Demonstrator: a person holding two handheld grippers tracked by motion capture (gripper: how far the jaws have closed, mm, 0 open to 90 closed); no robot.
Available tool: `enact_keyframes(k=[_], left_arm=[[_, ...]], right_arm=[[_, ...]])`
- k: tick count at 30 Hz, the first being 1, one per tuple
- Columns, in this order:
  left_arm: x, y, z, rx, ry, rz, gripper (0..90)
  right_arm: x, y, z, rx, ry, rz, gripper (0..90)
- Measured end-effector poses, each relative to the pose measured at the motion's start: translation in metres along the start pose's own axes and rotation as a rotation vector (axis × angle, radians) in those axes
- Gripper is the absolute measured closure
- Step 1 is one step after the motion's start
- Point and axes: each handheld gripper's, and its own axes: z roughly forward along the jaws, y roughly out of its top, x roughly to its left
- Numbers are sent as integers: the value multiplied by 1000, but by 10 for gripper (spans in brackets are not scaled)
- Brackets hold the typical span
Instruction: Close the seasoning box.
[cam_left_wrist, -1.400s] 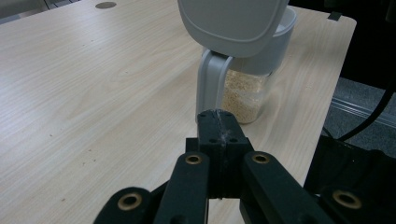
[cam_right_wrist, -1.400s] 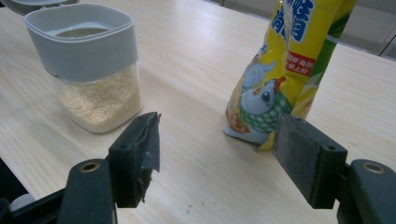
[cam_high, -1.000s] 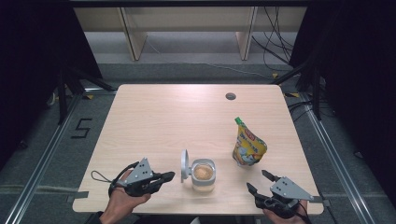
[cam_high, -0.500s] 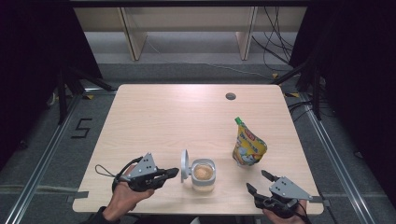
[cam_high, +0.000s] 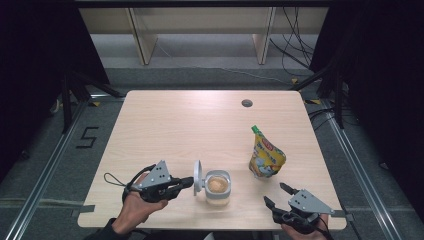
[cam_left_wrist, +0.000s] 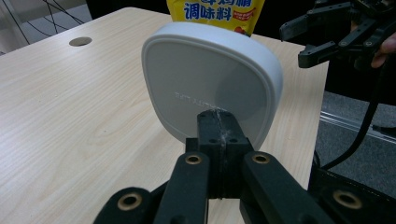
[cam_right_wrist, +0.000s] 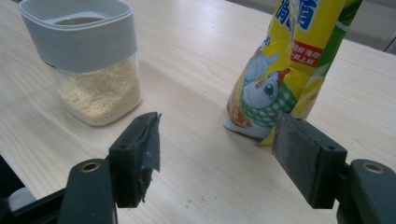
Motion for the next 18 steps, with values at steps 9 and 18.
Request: enact_keyframes(k=[9, 18], left_arm=[[-3, 5, 2, 1, -4, 14, 893], [-8, 8, 10, 4, -8, 31, 892]], right_arm=[[-1, 0, 1, -12, -10, -28, 329], [-1, 0, 1, -10, -15, -33, 330]])
